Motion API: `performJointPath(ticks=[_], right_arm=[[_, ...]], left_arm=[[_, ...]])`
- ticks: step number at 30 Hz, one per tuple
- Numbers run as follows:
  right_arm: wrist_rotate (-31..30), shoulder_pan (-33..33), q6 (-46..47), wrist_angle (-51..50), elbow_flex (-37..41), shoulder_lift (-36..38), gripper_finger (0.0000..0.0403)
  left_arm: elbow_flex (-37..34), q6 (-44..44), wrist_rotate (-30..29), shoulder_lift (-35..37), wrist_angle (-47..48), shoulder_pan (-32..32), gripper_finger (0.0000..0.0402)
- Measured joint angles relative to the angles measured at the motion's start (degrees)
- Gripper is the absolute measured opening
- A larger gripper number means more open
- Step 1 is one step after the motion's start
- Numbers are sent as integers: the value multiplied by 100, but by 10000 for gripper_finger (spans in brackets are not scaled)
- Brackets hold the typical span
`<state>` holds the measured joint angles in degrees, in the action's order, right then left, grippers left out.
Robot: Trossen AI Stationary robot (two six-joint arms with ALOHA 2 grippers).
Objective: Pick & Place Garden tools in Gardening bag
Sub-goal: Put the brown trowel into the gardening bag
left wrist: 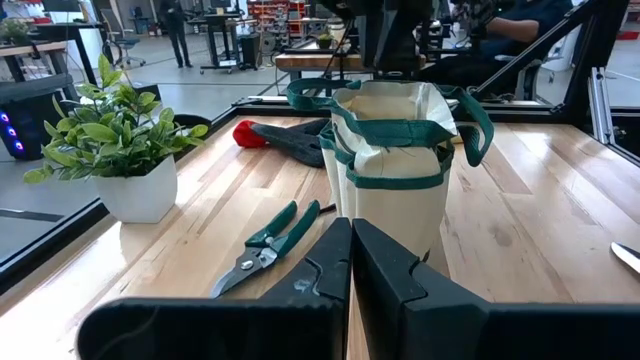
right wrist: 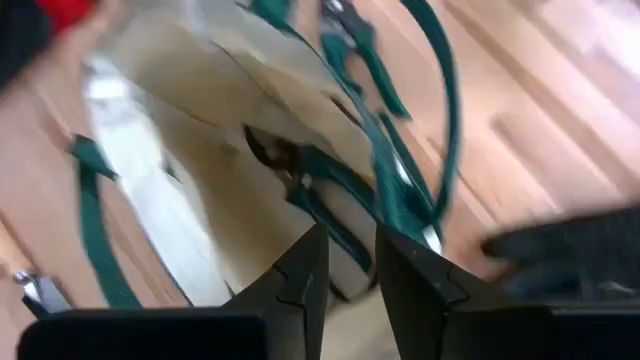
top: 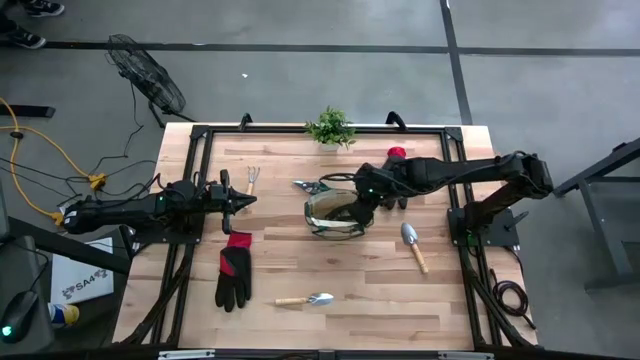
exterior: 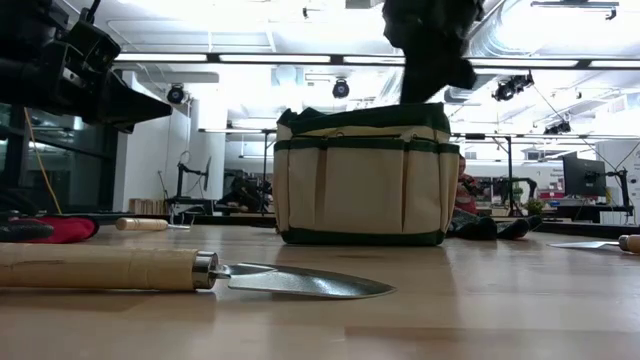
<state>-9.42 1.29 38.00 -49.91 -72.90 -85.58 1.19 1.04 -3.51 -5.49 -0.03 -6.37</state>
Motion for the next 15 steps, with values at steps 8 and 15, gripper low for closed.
performJointPath(ticks=[8, 15], right_arm=[[501, -18, 1001, -1446, 0, 0, 166], [1243, -164, 1775, -2431, 0, 0, 215]], left_arm=[[2, -2, 0, 2, 0, 0, 10], [2, 0, 2, 0, 0, 0, 10]])
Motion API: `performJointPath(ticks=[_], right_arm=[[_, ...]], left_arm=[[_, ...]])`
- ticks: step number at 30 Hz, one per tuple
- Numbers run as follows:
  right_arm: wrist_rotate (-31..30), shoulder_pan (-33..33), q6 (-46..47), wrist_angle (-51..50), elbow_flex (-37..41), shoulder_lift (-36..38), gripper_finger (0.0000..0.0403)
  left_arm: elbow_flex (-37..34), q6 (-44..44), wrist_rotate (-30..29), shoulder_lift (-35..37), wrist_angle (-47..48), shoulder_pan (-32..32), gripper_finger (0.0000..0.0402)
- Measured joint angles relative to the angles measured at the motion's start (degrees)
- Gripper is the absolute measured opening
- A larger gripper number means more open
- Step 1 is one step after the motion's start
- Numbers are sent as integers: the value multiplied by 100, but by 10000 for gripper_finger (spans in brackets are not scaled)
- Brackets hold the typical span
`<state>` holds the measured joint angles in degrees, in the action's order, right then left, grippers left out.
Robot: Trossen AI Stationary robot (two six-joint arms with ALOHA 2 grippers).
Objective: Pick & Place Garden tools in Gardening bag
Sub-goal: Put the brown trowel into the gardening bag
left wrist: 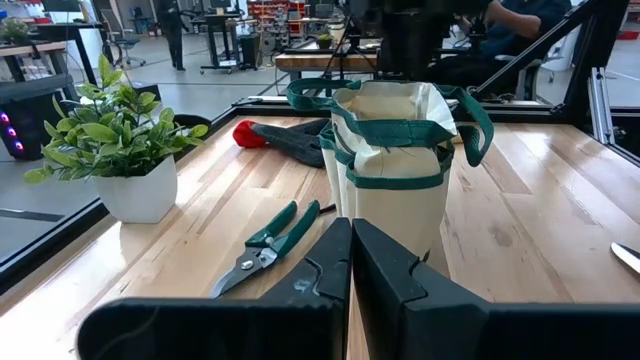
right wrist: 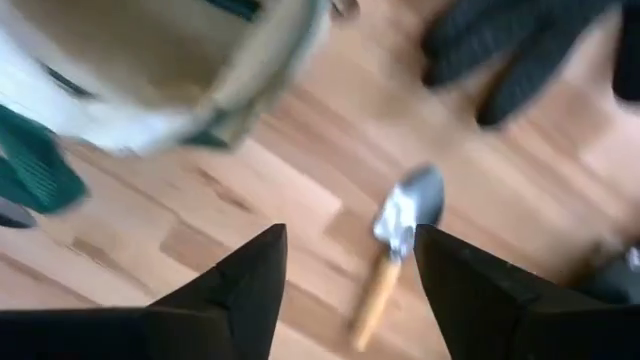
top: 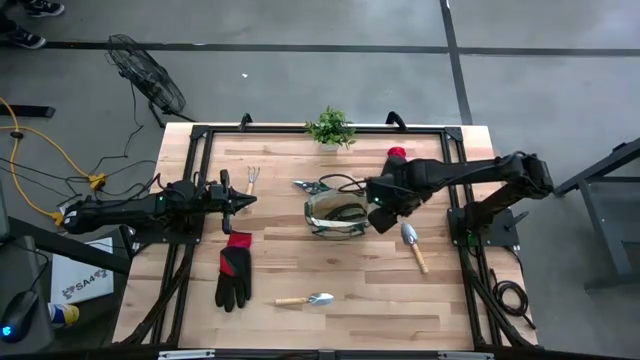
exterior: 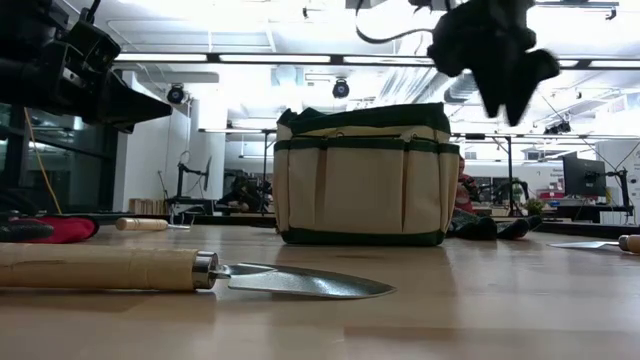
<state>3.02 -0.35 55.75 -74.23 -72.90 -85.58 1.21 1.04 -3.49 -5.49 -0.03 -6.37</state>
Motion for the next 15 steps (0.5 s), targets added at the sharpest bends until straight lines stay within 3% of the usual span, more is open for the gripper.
performJointPath(ticks=[8, 15], right_arm=[[90, -498, 744, -762, 0, -2, 211], [221, -955, 1225, -779, 328, -2, 211]], left_arm=[[0, 0, -1, 2, 0, 1, 10], [-2, -2, -2, 0, 0, 0, 10]])
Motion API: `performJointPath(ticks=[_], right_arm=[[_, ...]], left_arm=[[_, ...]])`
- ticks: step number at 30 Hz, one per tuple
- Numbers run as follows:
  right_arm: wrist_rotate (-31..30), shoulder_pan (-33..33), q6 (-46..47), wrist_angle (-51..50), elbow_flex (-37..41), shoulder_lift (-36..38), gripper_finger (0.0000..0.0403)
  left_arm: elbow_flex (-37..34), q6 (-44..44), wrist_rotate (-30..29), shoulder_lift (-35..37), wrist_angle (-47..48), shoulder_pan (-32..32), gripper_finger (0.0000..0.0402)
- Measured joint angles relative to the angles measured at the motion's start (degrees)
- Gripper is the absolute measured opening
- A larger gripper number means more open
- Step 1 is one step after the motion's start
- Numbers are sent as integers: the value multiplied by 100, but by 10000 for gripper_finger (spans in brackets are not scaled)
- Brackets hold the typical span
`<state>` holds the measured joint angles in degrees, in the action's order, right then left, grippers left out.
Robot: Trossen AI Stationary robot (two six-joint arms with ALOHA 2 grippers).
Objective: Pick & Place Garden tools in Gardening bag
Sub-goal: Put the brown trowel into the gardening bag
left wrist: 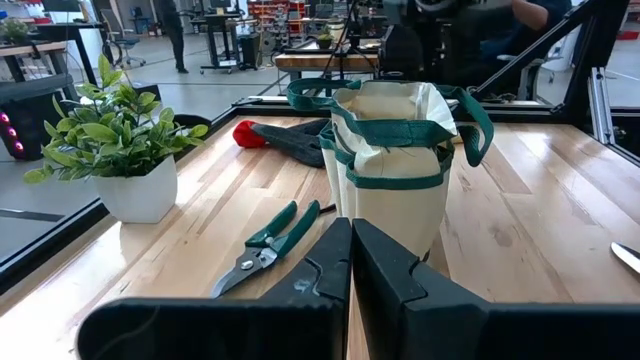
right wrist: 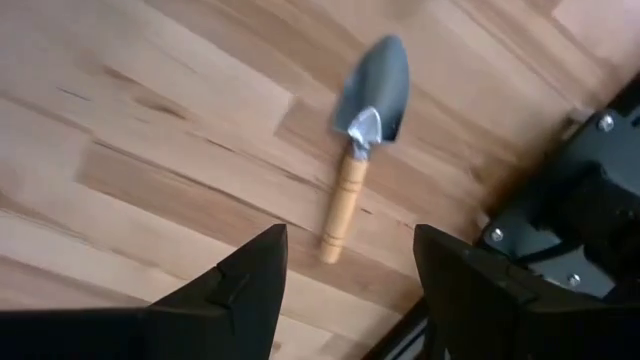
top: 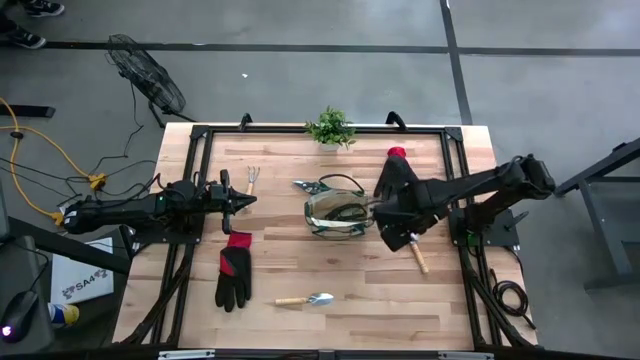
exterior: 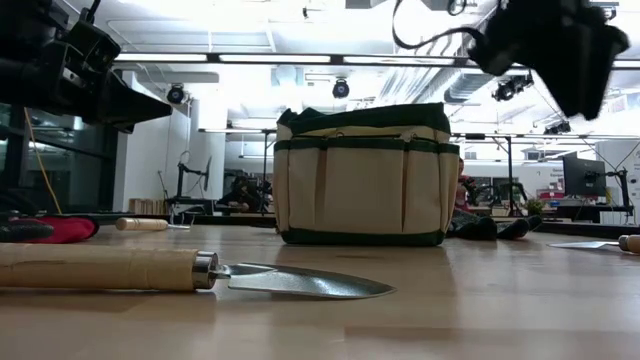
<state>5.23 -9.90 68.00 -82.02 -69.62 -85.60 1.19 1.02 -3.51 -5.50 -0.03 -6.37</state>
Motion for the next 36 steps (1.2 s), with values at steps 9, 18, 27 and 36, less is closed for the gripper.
performJointPath(ticks=[9, 18, 27, 36], right_arm=[[285, -343, 682, 996, 1064, 319, 210], [253, -554, 1568, 1835, 1929, 868, 210], [242, -748, 1980, 2425, 2532, 901, 210], [223, -1024, 2498, 2973, 2888, 901, 210]], left_arm=[[0, 1, 0, 1, 0, 0, 10], [2, 2, 2, 1, 0, 0, 10], [2, 2, 2, 0, 0, 0, 10], [0, 2, 2, 0, 0, 0, 10]])
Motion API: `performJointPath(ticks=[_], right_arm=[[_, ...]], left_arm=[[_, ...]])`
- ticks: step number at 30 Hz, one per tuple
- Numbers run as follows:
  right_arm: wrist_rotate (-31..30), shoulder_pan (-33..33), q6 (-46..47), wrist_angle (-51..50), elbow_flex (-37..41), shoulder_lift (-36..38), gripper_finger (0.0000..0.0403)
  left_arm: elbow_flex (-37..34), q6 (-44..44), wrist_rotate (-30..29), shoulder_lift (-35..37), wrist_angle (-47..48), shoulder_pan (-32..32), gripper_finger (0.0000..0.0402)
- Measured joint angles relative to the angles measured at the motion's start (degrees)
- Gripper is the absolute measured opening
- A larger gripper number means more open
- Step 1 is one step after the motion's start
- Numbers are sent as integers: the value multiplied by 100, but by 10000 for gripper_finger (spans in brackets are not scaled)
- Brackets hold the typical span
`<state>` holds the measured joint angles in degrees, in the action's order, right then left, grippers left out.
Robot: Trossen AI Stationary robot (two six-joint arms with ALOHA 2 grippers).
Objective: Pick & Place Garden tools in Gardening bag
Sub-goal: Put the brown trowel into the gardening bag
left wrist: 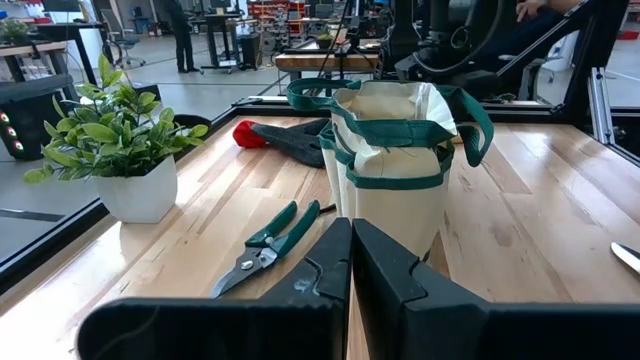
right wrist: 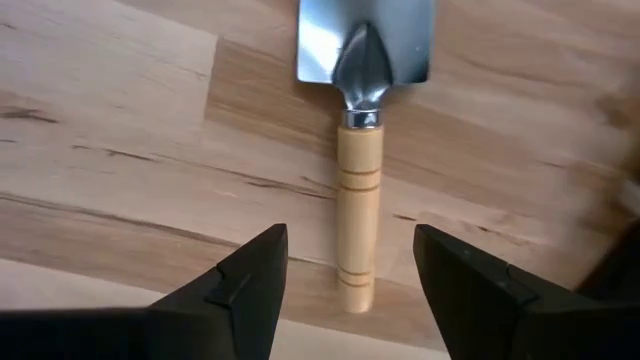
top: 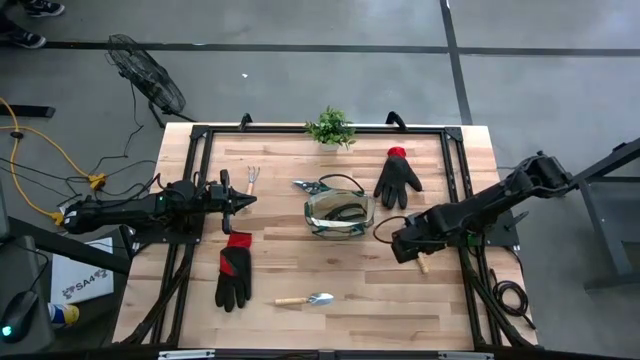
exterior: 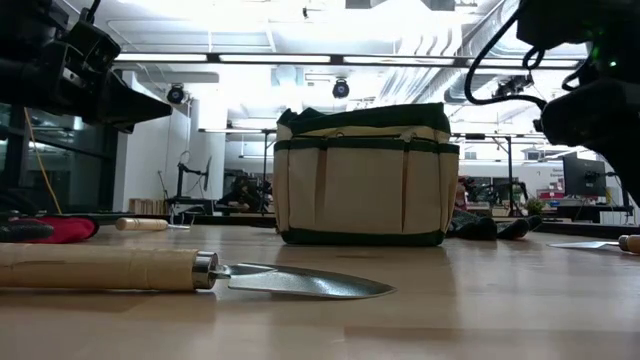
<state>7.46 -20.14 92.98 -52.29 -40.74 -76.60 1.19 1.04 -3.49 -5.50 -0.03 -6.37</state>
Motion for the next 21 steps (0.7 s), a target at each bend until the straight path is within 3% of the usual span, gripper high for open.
performJointPath(ticks=[9, 21], right_arm=[[1, -200, 621, 446, 422, 0, 210], [-207, -201, 1032, 599, 436, 0, 210]], left_arm=[[2, 0, 0, 0, 0, 0, 10], [2, 0, 0, 0, 0, 2, 10]])
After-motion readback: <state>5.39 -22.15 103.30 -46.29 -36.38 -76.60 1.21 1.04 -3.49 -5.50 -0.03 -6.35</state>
